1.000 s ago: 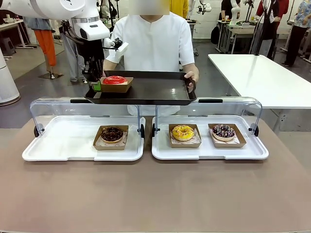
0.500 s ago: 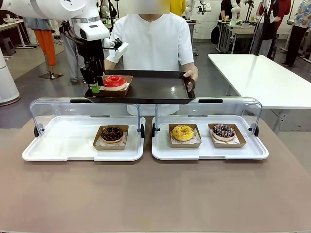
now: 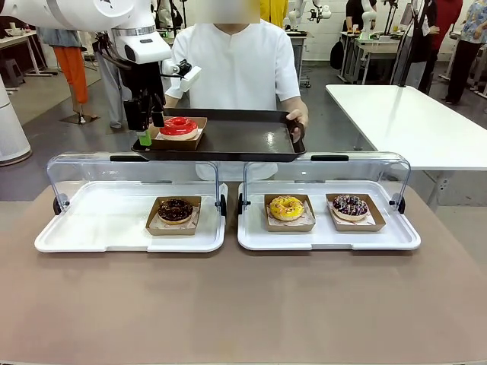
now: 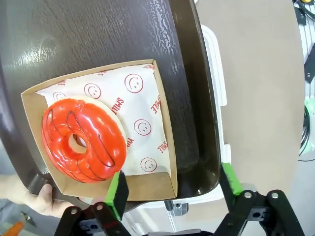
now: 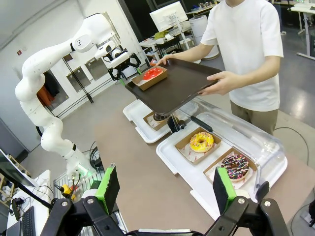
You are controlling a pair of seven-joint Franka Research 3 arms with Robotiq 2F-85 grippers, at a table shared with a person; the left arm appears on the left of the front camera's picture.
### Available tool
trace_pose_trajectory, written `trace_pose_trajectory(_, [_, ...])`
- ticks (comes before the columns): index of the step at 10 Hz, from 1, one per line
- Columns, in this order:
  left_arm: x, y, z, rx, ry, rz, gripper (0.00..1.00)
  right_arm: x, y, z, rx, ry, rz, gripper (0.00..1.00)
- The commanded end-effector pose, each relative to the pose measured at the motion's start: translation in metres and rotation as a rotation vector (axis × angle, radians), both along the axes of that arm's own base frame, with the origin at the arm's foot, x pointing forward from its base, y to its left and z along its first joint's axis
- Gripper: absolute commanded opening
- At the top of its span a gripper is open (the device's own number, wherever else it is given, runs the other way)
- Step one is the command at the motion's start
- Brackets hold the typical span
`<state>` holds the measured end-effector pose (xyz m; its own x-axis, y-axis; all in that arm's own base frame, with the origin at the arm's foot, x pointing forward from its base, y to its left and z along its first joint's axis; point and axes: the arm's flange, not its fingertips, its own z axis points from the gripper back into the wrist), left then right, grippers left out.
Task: Provide the desired donut to the person.
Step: Place the picked Paper togo box onto the Handle tray extended by the person.
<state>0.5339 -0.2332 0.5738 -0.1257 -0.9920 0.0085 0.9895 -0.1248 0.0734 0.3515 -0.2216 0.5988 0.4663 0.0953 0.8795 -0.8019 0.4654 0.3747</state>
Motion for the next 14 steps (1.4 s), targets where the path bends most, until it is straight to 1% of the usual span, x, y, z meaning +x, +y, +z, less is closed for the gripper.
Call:
trace_pose_trajectory(1, [-0.001,0.005,0.002,-0.028,0.013,-0.023,0.98,0.000,0.001,0.001,0.005,-0.004,0.000,1.00])
trace_pose_trajectory(2, [-0.002,0.005,0.001,-0.027,0.017,-0.019,1.00,0.000,0.001,0.001,0.005,-0.004,0.000,1.00])
trace_pose_trajectory(5, [-0.005,0.009,0.002,-0.040,0.044,-0.036,1.00,0.000,0.001,0.001,0.005,-0.004,0.000,1.00])
trace_pose_trajectory(6, [-0.012,0.016,0.005,-0.041,0.050,-0.043,1.00,0.000,0.001,0.001,0.005,-0.004,0.000,1.00])
trace_pose_trajectory(8, [-0.035,0.040,0.016,-0.046,0.040,-0.081,1.00,0.000,0.001,0.001,0.005,-0.004,0.000,1.00])
trace_pose_trajectory(9, [-0.051,0.057,0.024,-0.054,0.008,-0.094,1.00,0.000,0.001,0.001,0.005,-0.004,0.000,1.00])
trace_pose_trajectory(10, [-0.065,0.075,0.029,-0.072,-0.008,-0.099,1.00,0.000,0.001,0.001,0.005,-0.004,0.000,1.00])
trace_pose_trajectory(12, [-0.083,0.118,0.026,-0.076,-0.032,-0.079,1.00,0.000,0.001,0.001,0.005,-0.004,0.000,1.00])
trace_pose_trajectory(14, [-0.091,0.150,0.017,-0.108,-0.028,-0.025,1.00,0.000,0.001,0.001,0.005,-0.004,0.000,1.00])
